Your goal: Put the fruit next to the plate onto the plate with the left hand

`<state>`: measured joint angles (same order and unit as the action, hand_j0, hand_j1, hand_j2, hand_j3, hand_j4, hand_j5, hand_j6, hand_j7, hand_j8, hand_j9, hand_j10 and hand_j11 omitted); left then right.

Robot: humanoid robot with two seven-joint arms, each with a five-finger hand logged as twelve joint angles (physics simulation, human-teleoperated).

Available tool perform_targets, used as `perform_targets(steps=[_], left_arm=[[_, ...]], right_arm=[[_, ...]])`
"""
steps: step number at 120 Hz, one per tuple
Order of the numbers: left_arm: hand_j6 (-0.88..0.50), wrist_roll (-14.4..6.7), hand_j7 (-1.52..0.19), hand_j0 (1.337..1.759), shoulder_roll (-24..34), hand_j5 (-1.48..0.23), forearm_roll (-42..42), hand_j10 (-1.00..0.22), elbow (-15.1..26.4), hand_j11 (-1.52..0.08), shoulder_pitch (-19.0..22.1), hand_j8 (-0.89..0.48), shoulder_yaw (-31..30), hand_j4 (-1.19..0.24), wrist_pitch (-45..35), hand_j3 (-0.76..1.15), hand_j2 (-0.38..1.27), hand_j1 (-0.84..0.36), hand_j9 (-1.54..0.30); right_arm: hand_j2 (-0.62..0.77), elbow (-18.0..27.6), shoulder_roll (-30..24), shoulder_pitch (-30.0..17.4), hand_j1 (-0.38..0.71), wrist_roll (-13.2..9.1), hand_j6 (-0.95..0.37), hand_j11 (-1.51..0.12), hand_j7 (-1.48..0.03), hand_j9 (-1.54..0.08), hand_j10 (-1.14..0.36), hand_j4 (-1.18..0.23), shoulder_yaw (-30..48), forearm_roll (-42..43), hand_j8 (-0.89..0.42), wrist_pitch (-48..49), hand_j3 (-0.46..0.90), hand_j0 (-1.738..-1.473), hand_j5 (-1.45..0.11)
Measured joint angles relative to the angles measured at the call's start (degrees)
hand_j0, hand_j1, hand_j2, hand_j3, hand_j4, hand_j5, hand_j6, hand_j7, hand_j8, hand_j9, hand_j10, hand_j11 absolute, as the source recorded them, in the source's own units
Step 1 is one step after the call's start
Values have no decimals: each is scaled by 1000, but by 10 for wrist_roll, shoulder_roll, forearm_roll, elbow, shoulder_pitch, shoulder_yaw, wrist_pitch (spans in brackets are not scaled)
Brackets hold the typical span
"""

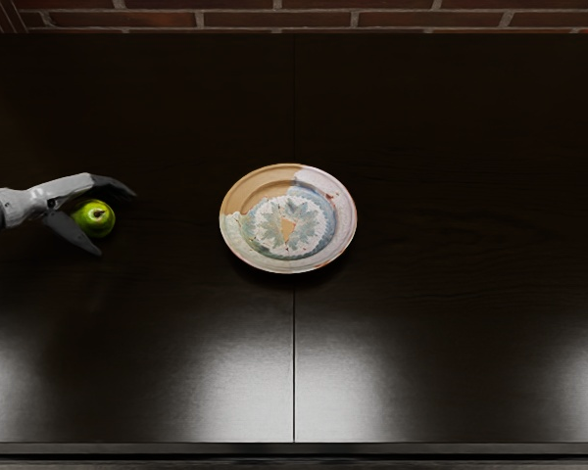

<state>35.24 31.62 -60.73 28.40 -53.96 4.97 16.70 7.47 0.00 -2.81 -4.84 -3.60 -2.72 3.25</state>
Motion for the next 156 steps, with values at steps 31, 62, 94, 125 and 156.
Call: perform_targets(steps=[31, 62, 94, 125, 156], left_arm=[[-409, 0, -503, 1657, 0, -502, 2, -48, 0, -722, 0, -395, -5, -408, -1, 55, 98, -119, -467], [-460, 1, -578, 1658, 0, -576, 4, -63, 0, -729, 0, -446, -5, -460, 0, 78, 131, -181, -371], [-495, 1, -624, 1658, 0, -622, 4, -111, -1, -632, -1, -440, -5, -495, 0, 21, 103, -214, -412], [-527, 0, -661, 1658, 0, -659, 2, -56, 0, -716, -1, -425, -6, -527, 1, 6, 131, -295, -438], [-568, 1, -732, 1657, 0, -728, 1, -21, 0, -775, 0, -369, -5, -595, 2, 2, 135, -343, -522]], right_arm=[[-5, 0, 0, 0, -320, 0, -24, -31, -31, -31, -24, -24, 0, 0, -24, 0, 0, -1658, -31], [-5, 0, 0, 0, -320, 0, -24, -31, -31, -31, -24, -24, 0, 0, -24, 0, 0, -1658, -31], [-5, 0, 0, 0, -320, 0, -24, -31, -31, -31, -24, -24, 0, 0, -24, 0, 0, -1658, -31], [-5, 0, 0, 0, -320, 0, -24, -31, -31, -31, -24, -24, 0, 0, -24, 0, 0, -1658, -31], [-5, 0, 0, 0, -320, 0, -24, -31, -31, -31, -24, -24, 0, 0, -24, 0, 0, -1658, -31]])
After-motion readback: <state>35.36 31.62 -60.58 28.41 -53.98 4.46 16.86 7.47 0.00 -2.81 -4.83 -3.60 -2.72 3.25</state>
